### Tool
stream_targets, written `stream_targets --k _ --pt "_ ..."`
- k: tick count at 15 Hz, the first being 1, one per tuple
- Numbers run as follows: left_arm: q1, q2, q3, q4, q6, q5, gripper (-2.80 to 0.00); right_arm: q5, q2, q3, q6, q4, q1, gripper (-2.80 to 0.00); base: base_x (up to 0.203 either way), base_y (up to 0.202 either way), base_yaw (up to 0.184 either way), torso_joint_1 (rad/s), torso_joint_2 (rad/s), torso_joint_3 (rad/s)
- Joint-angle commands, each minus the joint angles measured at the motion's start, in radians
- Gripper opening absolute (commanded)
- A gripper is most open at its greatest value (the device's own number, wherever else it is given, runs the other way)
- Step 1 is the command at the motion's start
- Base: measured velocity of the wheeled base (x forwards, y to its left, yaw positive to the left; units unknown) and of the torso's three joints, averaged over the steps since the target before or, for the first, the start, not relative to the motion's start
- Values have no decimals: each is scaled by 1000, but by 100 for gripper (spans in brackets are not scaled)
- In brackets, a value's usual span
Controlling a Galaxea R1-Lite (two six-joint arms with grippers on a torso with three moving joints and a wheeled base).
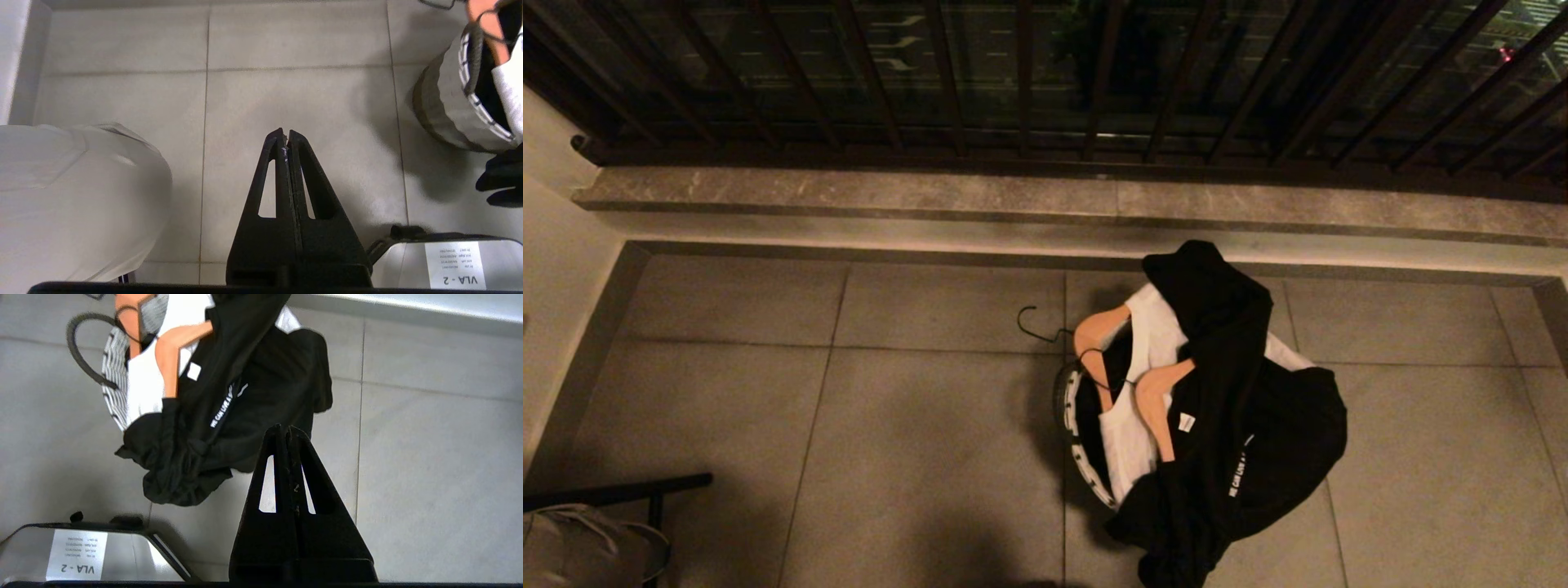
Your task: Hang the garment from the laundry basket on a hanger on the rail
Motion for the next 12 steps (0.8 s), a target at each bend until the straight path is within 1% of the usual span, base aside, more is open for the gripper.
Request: stream_targets --k 1,12 --pt "0 1 2 -1 0 0 -280 -1 -1 0 -1 0 0 -280 0 0 0 2 3 -195" --pt "0 1 0 1 0 -1 -280 -1 -1 0 -1 0 0 -280 0 0 0 3 3 -199"
